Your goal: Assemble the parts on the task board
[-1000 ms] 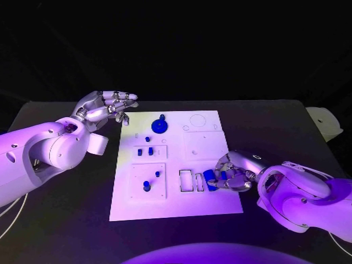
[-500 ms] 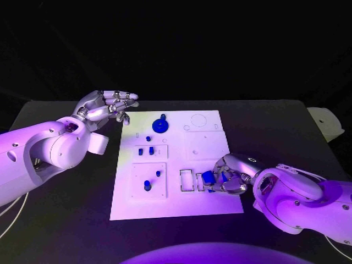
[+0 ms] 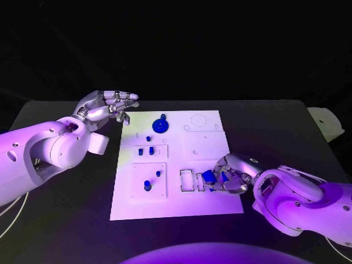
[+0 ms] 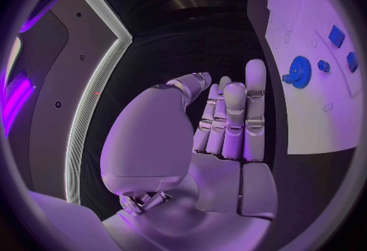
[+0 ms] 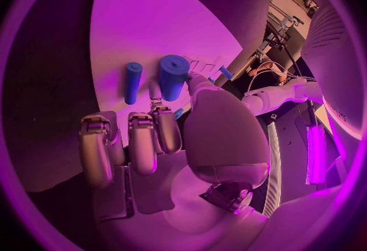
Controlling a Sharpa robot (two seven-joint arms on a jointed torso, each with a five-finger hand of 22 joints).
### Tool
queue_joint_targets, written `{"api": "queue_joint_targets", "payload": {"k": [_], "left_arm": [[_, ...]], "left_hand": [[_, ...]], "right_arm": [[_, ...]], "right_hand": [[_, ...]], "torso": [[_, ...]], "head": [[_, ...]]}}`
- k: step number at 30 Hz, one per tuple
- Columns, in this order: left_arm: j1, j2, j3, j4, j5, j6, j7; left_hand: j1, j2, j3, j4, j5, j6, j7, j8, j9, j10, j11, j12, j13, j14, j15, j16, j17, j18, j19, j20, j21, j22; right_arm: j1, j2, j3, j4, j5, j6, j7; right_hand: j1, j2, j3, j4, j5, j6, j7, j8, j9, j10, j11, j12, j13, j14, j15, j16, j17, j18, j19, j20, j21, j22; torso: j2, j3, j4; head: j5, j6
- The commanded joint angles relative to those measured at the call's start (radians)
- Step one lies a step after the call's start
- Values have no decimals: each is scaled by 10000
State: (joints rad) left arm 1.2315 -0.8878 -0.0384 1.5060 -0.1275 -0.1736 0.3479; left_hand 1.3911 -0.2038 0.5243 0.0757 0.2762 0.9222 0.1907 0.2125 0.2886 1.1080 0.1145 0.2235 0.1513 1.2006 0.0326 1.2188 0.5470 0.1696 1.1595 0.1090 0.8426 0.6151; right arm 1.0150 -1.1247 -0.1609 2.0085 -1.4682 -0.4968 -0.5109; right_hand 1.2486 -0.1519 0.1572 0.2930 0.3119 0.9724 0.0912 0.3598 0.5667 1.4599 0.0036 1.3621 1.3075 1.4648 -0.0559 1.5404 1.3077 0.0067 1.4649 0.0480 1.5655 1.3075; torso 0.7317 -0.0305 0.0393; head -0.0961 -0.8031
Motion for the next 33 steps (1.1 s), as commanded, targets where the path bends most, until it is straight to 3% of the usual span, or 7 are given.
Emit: {"api": "queue_joint_targets", "payload": {"k": [1,3,5,8,22,33], "left_arm": [[4,19,5,13,44,139,43],[4,23,5,3,44,138,41],[4,26,5,-7,44,134,41],[4,35,5,-19,44,133,42],[4,79,4,-52,44,138,53],[3,87,4,-49,44,168,48]], "left_hand": [[-116,5,-50,5,-20,-55,-12,26,-10,-76,-9,61,9,-55,-21,30,10,149,20,45,-54,-16],[-116,5,-50,5,-20,-55,-12,26,-10,-76,-9,61,9,-55,-21,30,10,149,20,45,-54,-16],[-116,5,-50,5,-20,-55,-12,26,-10,-76,-9,61,9,-55,-21,30,10,149,20,45,-54,-16],[-125,5,-55,6,-19,-62,-14,29,-11,-90,-11,73,12,-59,-20,33,2,150,21,46,-59,-20],[-125,5,-55,6,-19,-62,-14,29,-11,-90,-11,73,12,-59,-20,33,2,150,21,46,-59,-20],[-125,5,-55,6,-19,-62,-14,29,-11,-90,-11,73,12,-59,-20,33,2,150,21,46,-59,-20]], "right_arm": [[-26,-41,-20,118,795,-450,-37],[-11,-82,-13,175,1039,-613,-4],[4,-115,-6,228,1301,-755,35],[46,-154,4,304,1706,-946,95],[375,-215,16,500,2371,-1435,242],[409,365,17,330,2656,-996,316]], "right_hand": [[478,230,357,-135,-101,119,-130,72,77,39,-24,29,1144,938,-86,67,2019,-67,1059,-65,53,2633],[585,236,468,-117,76,128,-135,69,67,40,-29,24,1150,939,-92,70,2028,-67,1059,-76,53,2633],[736,183,680,-103,725,148,-149,79,64,35,-46,4,1153,941,-108,75,2038,-67,1059,-90,53,2633],[763,132,825,-81,1015,161,-155,93,70,40,-51,2,1164,941,-111,76,2039,-67,1059,-96,53,2633],[660,92,949,-41,1213,266,-186,166,108,104,-75,89,1235,945,-128,83,2055,-67,1059,-108,53,2633],[158,-11,945,-17,984,276,-177,182,124,122,-68,90,1257,948,-126,89,2069,-67,1059,-114,53,2633]], "torso": [[-16,-8,1],[-16,-7,-1],[-13,-3,-4],[-8,-2,3],[-4,-14,11],[2,-18,17]], "head": [[-12,1],[-15,8],[-10,18],[-20,37],[-83,100],[-66,80]]}}
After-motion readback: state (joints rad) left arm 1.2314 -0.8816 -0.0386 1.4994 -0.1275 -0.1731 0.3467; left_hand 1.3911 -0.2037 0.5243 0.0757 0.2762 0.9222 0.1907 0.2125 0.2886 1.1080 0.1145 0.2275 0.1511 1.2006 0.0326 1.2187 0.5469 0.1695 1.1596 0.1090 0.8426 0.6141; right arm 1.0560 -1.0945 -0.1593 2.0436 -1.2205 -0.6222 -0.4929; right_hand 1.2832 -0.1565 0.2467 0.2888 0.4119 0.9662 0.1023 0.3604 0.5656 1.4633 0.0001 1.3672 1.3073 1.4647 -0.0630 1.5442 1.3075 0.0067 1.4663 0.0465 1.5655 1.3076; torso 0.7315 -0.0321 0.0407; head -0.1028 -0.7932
